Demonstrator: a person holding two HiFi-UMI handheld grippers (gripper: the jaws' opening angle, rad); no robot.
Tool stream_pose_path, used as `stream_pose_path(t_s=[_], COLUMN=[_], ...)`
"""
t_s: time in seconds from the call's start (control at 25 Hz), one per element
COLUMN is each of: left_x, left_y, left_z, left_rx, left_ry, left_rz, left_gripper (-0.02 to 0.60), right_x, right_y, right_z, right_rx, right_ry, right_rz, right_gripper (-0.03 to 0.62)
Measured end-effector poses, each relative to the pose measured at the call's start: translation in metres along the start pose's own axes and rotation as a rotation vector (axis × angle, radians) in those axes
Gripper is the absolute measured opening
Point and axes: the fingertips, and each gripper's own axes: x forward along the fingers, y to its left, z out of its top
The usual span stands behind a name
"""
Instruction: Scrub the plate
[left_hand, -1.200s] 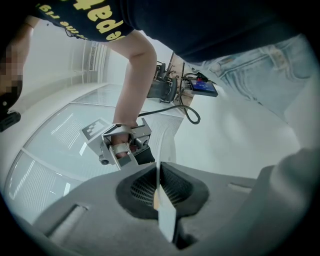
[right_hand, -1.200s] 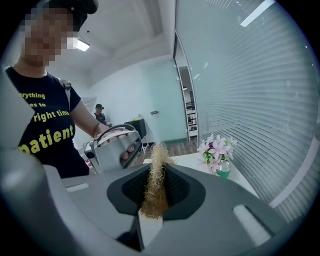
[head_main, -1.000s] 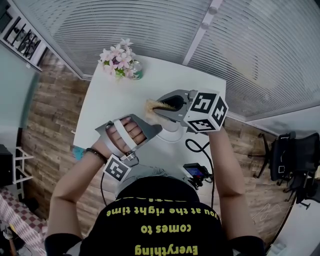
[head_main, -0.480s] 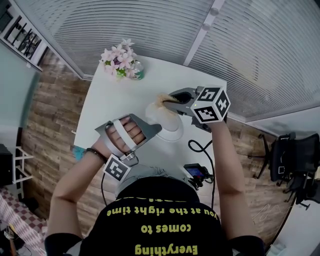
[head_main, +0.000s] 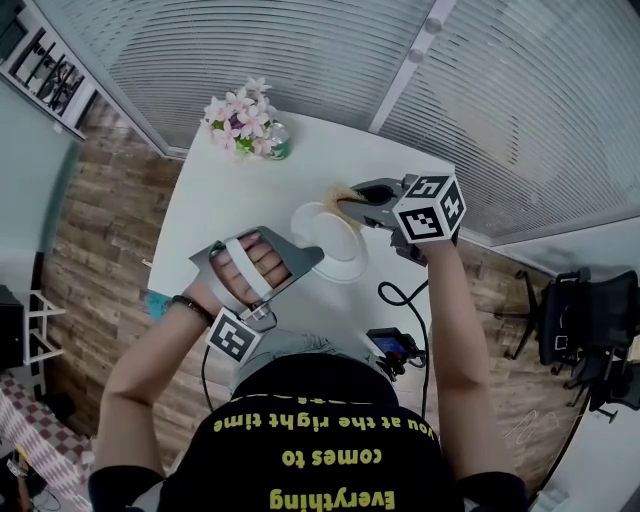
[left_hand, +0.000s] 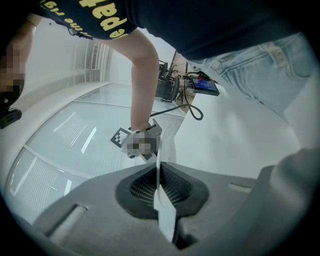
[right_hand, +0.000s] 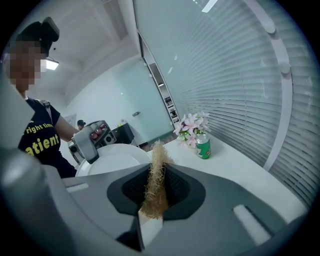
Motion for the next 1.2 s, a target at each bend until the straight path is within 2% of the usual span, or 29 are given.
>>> stream_pose_path(t_s=[0.24, 0.4, 0.6, 0.8, 1.0, 1.2], left_x=[0.001, 0.002, 0.003, 0.003, 0.002, 0.002], left_y=[0.002, 0.002, 0.002, 0.002, 0.004, 0.002], left_z=[-0.006, -0.008, -0.008, -0.009, -0.005, -0.001], left_rx=[-0.018, -0.014, -0.017, -0.015, -0.011, 0.0], left_ry=[0.01, 0.017, 0.018, 0.016, 0.01, 0.003], left_rz=[0.006, 0.002, 0.002, -0.002, 0.0, -0.006], left_gripper=[0.008, 0.008, 0.008, 0.008, 0.008, 0.008], right_x=[-0.002, -0.003, 0.001, 0.005, 0.005, 0.006], right_y=[0.013, 0.034, 0.065, 0.083, 0.103, 0.111], right_z=[0.013, 0.023, 0.033, 0.039, 0.043, 0.039], right_rx=[-0.052, -0.091, -0.171, -0.245, -0.284, -0.323], right_ry=[-0.003, -0.012, 0.006, 0.044, 0.051, 0.086], right_rz=[0.008, 0.05, 0.096, 0.104, 0.162, 0.169], right_gripper=[0.052, 0.052, 0.052, 0.052, 0.052, 0.052])
